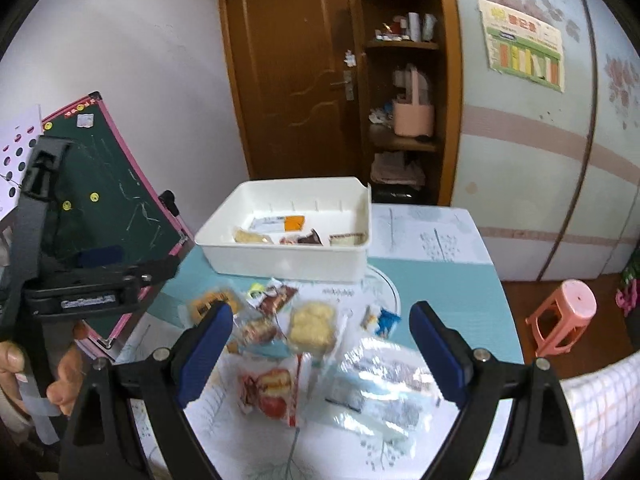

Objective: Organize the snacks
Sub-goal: 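Withdraw both grippers from the basket toward the table snacks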

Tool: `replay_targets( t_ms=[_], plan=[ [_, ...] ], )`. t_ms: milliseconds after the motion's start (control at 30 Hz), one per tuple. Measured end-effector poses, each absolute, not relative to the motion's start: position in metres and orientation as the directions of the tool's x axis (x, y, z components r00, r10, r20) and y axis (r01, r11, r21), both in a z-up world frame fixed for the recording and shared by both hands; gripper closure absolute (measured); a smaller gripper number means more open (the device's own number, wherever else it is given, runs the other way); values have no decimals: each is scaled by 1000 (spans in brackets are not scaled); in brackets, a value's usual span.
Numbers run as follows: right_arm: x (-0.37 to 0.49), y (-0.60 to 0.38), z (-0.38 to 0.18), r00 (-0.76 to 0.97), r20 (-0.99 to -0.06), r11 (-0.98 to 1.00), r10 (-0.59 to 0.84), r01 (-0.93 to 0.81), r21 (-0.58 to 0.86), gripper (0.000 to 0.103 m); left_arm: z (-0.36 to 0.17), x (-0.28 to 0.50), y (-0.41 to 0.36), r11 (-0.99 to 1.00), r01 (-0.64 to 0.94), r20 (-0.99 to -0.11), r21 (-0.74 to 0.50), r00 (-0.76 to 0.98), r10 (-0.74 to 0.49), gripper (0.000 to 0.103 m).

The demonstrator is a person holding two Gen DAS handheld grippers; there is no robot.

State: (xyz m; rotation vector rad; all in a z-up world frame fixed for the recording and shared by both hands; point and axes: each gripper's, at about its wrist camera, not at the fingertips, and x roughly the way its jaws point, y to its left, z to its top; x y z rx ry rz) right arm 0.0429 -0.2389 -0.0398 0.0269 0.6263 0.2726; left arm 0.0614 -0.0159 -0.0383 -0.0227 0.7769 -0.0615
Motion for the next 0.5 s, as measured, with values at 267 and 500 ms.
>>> replay_targets(
  t_ms=[267, 500],
  plan=[
    [39, -273, -83, 696, -652, 953, 301, -189, 237, 13, -61, 30, -26, 986, 161, -692, 30, 715, -96, 4],
    [39, -291, -115, 655, -711, 964, 254, -109, 244, 13, -93, 25, -35, 962, 267, -729, 56, 669, -143, 4]
  ],
)
